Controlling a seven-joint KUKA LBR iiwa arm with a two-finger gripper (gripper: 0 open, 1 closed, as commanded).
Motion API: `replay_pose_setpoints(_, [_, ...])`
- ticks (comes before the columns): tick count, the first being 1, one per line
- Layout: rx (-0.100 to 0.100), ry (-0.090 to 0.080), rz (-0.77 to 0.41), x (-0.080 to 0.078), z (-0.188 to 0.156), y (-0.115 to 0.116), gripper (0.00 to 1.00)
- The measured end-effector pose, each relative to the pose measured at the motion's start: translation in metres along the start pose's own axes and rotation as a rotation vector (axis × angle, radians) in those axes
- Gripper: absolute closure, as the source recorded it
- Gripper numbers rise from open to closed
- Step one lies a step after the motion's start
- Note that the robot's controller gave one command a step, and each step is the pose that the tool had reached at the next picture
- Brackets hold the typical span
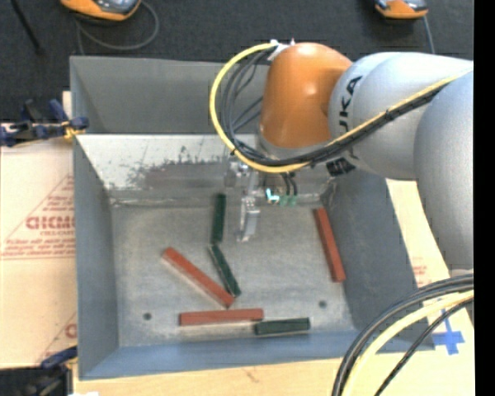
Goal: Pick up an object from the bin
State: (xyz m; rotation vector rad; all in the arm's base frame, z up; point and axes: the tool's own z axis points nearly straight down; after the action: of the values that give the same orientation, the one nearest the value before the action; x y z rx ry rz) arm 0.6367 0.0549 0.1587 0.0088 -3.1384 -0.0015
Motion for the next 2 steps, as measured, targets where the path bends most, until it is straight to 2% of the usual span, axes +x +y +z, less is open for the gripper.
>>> replay_pose_setpoints(1, [0.002,-0.003,-0.452,-0.004,0.082,0.041,0.00])
replay_pose_setpoints(2, [0.006,-0.010,-0.941,-0.006,0.086,0.002,0.00])
